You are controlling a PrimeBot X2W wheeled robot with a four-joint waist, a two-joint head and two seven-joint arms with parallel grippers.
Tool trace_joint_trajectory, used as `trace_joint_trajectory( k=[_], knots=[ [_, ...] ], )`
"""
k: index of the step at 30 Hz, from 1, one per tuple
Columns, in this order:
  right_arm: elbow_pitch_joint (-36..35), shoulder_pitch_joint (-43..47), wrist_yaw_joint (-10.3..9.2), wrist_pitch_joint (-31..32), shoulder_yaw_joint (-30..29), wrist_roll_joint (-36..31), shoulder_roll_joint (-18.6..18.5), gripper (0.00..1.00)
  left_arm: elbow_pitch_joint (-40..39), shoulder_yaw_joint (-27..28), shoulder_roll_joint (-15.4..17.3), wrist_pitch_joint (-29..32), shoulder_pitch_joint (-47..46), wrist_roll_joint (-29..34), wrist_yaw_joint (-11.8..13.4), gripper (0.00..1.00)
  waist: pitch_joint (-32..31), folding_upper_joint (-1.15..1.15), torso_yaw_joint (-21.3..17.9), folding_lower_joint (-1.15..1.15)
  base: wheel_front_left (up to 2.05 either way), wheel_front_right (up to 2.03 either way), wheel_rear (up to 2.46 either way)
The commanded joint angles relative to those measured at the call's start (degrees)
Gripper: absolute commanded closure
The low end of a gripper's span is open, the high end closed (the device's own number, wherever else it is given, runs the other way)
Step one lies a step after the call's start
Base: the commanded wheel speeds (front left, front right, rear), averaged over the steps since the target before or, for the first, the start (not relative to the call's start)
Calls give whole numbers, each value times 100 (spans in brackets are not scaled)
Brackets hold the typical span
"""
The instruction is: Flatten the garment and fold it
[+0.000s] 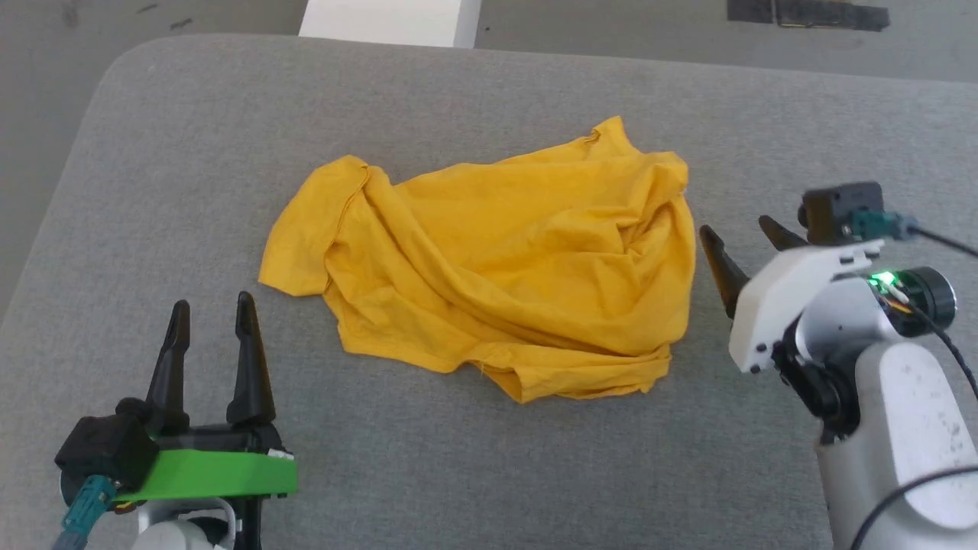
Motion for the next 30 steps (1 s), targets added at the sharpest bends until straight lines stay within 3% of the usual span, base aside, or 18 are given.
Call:
trace_joint_trajectory(
  k=[1, 11, 12, 13, 18, 22, 26, 30],
  knots=[
    [157, -185, -8, 127, -36, 54, -3, 0, 31, -4, -32, -20, -127, -3, -45, 0, 101, 0, 144, 0, 0, 0, 0],
    [1852, -867, -8, 968, -209, 66, -3, 0, 268, 6, -78, -20, -270, -37, -105, 0, 107, 0, 525, 0, 0, 0, 0],
    [1969, -902, -8, 1041, -154, 21, -3, 40, 281, 8, -79, -20, -269, -31, -107, 0, 94, 0, 532, 0, 0, 0, 0],
    [2095, -945, -8, 1135, -82, -43, -3, 100, 294, 10, -80, -20, -265, -22, -109, 0, 79, 0, 533, 0, 0, 0, 0],
    [2230, -1193, -8, 1228, 46, -187, -3, 100, 306, 29, -82, -20, -228, 9, -115, 0, 10, 0, 410, 0, 0, 0, 0],
    [1954, -1444, -8, 993, -202, -64, -3, 100, 259, 9, -83, -20, -233, 45, -120, 0, 23, 0, 217, 0, 0, 0, 0],
    [1292, -1372, -8, 770, -779, 6, -3, 100, 211, -10, -83, -20, -253, 60, -123, 0, 60, 0, 52, 0, 0, 0, 0],
    [201, -587, -8, 723, -1452, -4, -3, 100, 208, -7, -83, -20, -213, 73, -125, 0, 100, 0, -128, 0, 0, 0, 0]
  ],
)
